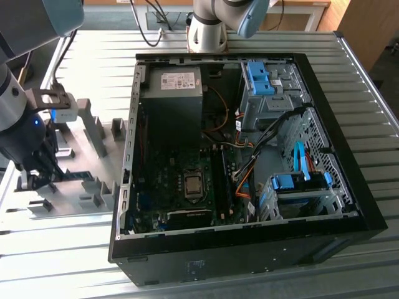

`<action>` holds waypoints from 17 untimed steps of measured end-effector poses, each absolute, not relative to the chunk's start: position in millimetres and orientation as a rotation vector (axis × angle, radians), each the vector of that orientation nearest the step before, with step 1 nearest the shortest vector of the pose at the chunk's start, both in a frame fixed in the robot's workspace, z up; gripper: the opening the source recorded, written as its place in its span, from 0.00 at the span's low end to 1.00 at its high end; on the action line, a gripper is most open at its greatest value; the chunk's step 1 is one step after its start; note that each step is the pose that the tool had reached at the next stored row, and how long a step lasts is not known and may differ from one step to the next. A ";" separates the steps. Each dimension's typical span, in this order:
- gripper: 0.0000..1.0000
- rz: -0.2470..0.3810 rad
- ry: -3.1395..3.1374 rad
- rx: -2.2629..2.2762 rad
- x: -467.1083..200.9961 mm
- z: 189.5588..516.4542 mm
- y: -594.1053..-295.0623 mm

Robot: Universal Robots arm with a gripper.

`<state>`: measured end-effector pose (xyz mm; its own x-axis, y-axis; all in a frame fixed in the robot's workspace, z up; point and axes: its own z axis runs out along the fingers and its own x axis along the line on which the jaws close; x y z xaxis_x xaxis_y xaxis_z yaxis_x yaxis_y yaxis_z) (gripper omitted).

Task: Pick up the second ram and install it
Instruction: 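Pick up the second ram and move it above second insertion slot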

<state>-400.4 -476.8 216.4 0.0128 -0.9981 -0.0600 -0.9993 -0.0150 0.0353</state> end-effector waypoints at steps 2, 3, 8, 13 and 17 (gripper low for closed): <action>0.14 0.106 2.193 -2.223 -400.4 217.2 -476.8; 0.14 0.106 2.192 -2.223 -400.3 217.4 -476.8; 0.14 0.106 2.193 -2.223 -400.4 218.4 -476.8; 0.14 0.106 2.193 -2.223 -400.4 219.4 -476.8; 0.14 0.106 2.193 -2.223 -400.3 220.6 -476.8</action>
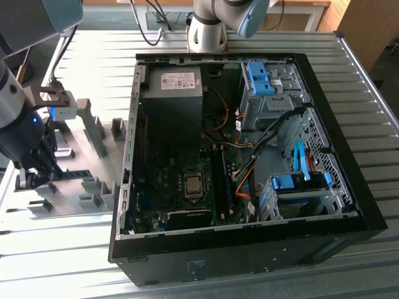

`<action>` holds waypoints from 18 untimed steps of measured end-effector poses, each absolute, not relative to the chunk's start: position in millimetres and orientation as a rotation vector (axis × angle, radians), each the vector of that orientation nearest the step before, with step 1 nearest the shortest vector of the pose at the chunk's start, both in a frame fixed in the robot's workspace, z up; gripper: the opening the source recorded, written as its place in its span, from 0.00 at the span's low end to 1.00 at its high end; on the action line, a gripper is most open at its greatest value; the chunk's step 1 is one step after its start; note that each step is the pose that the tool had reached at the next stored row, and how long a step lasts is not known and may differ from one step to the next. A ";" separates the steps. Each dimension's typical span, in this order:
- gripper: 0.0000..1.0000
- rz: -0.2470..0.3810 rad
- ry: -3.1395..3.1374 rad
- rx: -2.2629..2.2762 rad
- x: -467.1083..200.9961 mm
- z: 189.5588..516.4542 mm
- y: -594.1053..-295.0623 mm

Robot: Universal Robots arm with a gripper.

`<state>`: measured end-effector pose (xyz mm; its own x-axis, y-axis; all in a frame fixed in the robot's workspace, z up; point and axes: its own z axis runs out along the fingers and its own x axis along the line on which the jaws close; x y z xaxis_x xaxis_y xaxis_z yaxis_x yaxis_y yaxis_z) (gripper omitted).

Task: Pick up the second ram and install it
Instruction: 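Pick up the second ram and move it above second insertion slot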

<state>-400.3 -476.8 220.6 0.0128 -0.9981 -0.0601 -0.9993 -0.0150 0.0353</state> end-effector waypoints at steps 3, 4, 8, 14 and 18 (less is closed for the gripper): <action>0.14 0.106 2.192 -2.223 -400.3 221.1 -476.8; 0.14 0.106 2.193 -2.223 -400.4 221.3 -476.8; 0.14 0.106 2.193 -2.223 -400.4 222.1 -476.8; 0.14 0.106 2.192 -2.223 -400.3 223.7 -476.8; 0.14 0.106 2.193 -2.223 -400.3 225.0 -476.8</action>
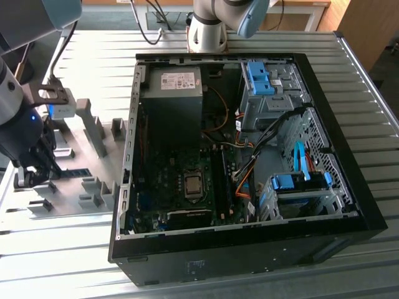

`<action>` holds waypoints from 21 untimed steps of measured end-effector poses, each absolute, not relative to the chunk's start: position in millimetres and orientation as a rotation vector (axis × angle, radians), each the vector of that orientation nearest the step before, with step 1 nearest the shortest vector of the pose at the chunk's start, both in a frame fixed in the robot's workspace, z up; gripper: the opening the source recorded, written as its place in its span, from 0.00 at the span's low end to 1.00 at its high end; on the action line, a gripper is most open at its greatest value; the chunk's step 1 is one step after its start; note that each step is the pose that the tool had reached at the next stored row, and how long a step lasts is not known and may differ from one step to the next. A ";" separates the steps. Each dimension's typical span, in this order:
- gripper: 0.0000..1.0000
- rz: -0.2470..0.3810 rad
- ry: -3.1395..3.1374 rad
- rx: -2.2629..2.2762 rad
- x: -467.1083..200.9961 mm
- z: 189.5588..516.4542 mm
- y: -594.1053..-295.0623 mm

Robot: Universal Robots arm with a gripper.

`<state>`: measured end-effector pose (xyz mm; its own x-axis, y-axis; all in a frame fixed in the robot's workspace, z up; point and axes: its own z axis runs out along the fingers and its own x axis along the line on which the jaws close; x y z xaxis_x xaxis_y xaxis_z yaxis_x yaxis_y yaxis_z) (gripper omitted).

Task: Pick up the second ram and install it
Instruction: 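Pick up the second ram and move it above second insertion slot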

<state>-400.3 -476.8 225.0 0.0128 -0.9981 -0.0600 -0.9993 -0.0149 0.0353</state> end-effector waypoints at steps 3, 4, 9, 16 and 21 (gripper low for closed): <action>0.14 0.106 2.193 -2.223 -400.4 226.0 -476.8; 0.14 0.106 2.193 -2.224 -400.4 226.6 -476.8; 0.14 0.106 2.193 -2.223 -400.4 229.7 -476.8; 0.14 0.105 2.193 -2.223 -400.4 235.9 -476.8; 0.14 0.105 2.193 -2.223 -400.4 241.6 -476.8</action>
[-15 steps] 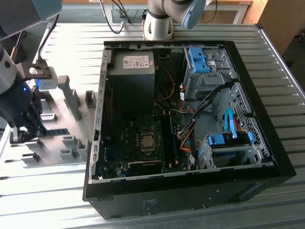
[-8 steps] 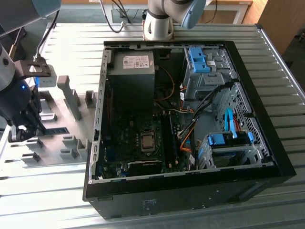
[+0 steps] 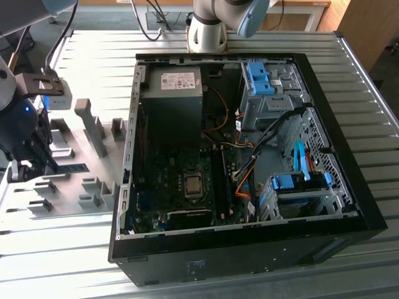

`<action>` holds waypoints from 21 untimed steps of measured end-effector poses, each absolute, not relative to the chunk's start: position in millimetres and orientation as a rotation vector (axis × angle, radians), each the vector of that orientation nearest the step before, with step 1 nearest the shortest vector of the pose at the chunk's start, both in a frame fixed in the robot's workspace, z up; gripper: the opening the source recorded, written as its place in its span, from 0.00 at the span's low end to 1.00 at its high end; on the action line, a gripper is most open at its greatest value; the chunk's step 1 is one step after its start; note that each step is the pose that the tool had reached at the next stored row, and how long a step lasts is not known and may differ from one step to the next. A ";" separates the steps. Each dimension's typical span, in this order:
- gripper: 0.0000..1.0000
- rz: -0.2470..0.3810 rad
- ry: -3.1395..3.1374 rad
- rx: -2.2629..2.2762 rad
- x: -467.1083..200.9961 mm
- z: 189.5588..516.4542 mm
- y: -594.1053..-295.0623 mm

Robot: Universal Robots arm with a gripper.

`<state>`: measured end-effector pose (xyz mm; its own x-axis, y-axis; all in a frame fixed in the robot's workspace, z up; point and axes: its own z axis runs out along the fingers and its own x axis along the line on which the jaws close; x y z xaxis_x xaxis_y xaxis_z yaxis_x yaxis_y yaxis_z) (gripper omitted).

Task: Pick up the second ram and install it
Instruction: 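Pick up the second ram and move it above second insertion slot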

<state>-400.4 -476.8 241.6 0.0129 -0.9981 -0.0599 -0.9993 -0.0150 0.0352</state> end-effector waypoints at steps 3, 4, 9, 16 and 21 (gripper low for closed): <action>0.14 0.105 2.193 -2.223 -400.4 244.3 -476.8; 0.14 0.105 2.193 -2.224 -400.3 245.2 -476.8; 0.14 0.105 2.193 -2.224 -400.3 250.1 -476.7; 0.14 0.105 2.193 -2.223 -400.4 256.9 -476.8; 0.14 0.105 2.193 -2.223 -400.4 261.5 -476.7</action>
<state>-400.4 -476.7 261.5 0.0128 -0.9981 -0.0599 -0.9993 -0.0149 0.0352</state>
